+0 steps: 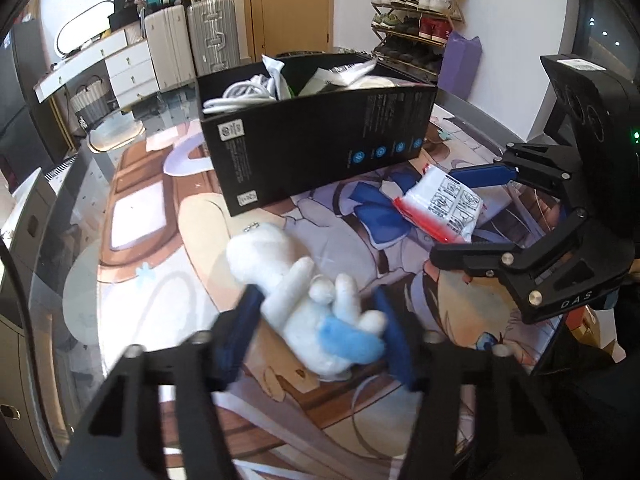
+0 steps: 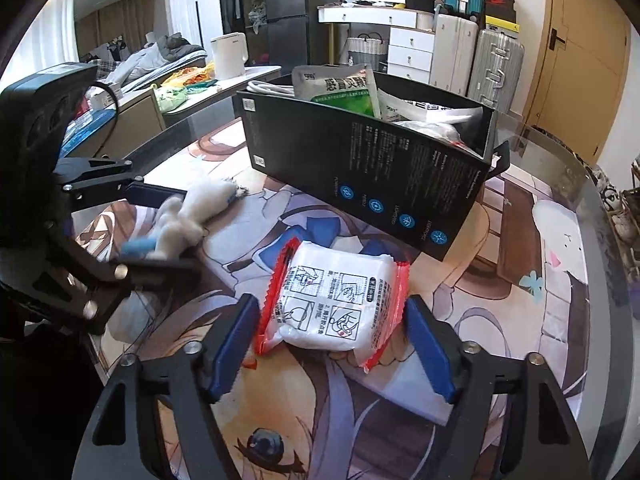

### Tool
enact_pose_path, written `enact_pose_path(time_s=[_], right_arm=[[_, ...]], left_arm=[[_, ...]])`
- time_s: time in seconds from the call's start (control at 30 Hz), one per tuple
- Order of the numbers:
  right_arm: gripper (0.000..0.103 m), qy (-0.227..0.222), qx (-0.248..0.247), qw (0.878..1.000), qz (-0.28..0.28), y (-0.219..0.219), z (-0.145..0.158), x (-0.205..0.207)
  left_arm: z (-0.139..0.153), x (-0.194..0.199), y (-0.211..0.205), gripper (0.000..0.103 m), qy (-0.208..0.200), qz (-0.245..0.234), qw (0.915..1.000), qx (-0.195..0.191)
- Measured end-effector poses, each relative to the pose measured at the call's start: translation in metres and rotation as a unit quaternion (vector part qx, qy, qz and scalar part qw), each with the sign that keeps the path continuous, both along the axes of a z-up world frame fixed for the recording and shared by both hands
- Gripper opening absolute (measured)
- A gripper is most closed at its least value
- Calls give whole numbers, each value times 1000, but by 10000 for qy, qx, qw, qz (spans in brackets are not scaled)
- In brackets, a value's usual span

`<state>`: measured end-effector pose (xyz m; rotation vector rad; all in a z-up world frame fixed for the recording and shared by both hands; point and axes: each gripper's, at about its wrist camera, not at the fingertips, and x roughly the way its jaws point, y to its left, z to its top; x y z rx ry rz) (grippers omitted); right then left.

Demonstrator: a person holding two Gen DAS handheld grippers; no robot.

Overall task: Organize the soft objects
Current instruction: 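Grasp the red-edged white packet with the right gripper while the left gripper grasps the white plush toy, then carry the plush toy and red-edged packet over the black box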

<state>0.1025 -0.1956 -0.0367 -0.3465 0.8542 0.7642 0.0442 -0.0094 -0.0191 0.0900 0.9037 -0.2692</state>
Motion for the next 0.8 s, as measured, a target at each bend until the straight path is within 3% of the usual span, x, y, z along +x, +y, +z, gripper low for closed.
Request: enact_pose_path(time_s=[0.2, 0.6, 0.7, 0.8], right_arm=[[85, -13, -34, 10000, -62, 2, 0, 3], [85, 9, 33, 10000, 27, 4, 2, 3], [70, -71, -42, 9999, 95, 7, 2, -2], [65, -153, 9, 9997, 164, 7, 5, -6]], left_arm=[[1, 2, 14, 42, 7, 138, 9987, -487], [8, 1, 20, 42, -76, 288, 9975, -638], [12, 0, 20, 42, -116, 318, 9972, -668], [15, -2, 20, 42, -165, 337, 9969, -686]])
